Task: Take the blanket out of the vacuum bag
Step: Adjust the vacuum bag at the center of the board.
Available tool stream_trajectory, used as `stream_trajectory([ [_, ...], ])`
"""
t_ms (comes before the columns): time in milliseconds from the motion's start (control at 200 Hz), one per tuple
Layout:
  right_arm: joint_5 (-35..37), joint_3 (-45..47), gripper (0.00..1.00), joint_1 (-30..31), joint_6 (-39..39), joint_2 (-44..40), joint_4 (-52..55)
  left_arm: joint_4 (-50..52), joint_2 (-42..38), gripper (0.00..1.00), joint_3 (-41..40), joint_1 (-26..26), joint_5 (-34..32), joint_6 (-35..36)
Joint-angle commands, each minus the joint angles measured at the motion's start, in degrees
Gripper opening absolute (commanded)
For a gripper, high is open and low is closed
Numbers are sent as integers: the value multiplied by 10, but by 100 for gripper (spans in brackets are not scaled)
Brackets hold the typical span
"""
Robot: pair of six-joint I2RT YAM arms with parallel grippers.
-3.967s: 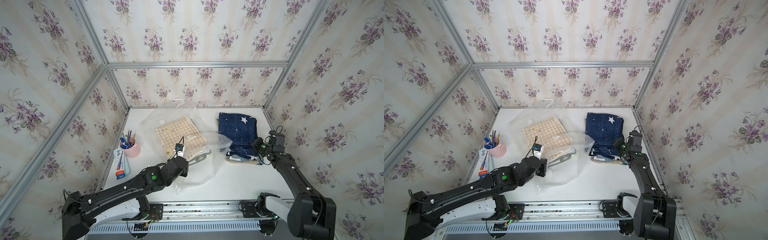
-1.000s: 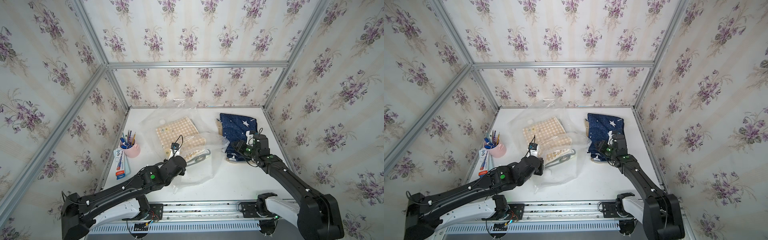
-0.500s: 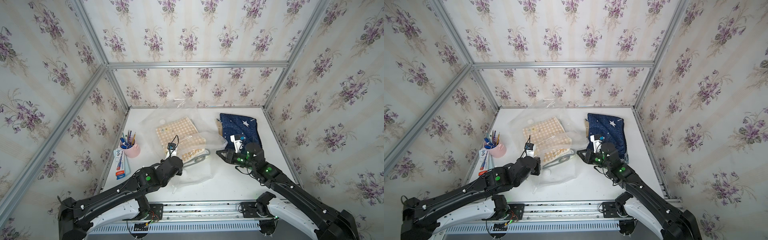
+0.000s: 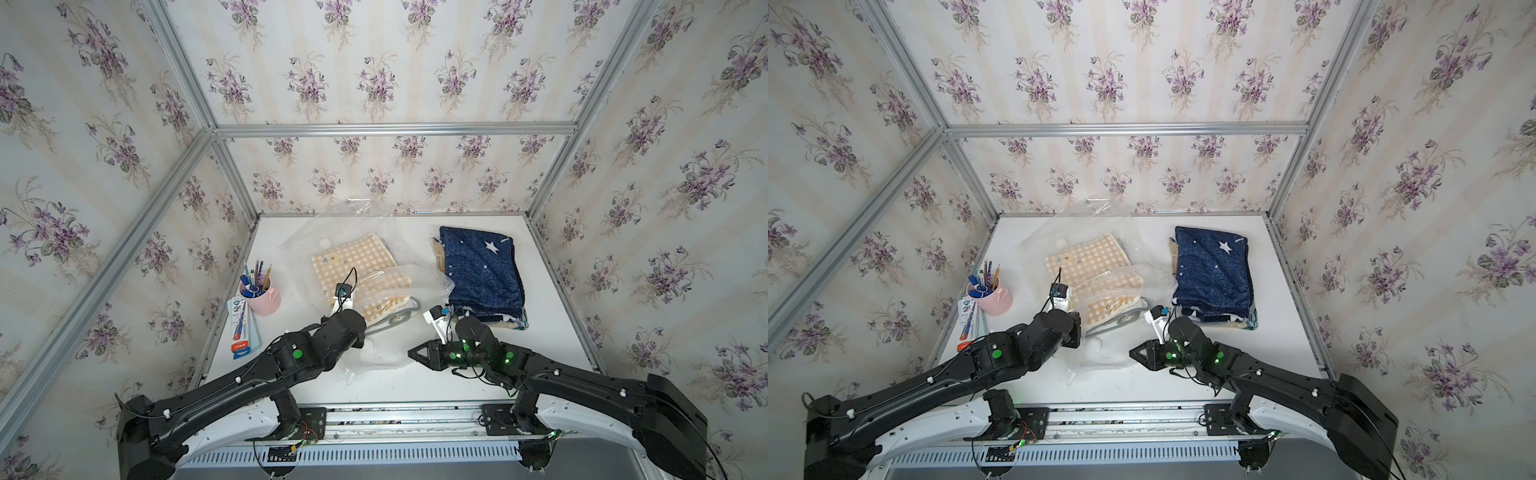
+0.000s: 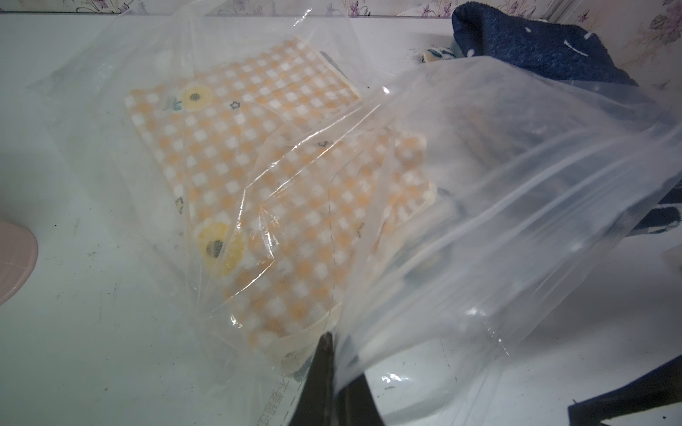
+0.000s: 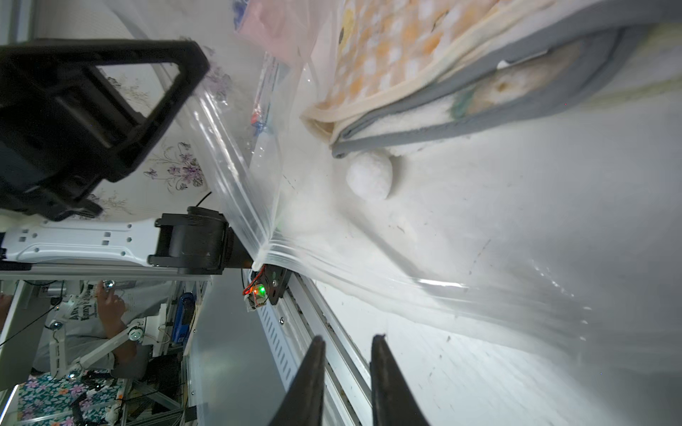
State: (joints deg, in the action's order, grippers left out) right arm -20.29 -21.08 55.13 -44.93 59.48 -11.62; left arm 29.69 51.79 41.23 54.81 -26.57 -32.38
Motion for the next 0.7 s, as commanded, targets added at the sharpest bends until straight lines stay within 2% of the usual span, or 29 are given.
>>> stream_trajectory([
  [0,0,-8,23,6,4,54,-71,-14,2,7,5,-1,2,6],
  [170,-20,-41,22,6,7,145,-111,-13,1,8,7,-4,13,19],
  [335,2,-126,22,3,41,214,-63,-31,18,8,7,-8,15,31],
  [470,4,-181,22,-10,38,277,-40,-41,27,7,4,-14,14,41],
  [694,-33,-187,21,-65,-2,321,-78,-54,5,7,-25,-35,39,39],
])
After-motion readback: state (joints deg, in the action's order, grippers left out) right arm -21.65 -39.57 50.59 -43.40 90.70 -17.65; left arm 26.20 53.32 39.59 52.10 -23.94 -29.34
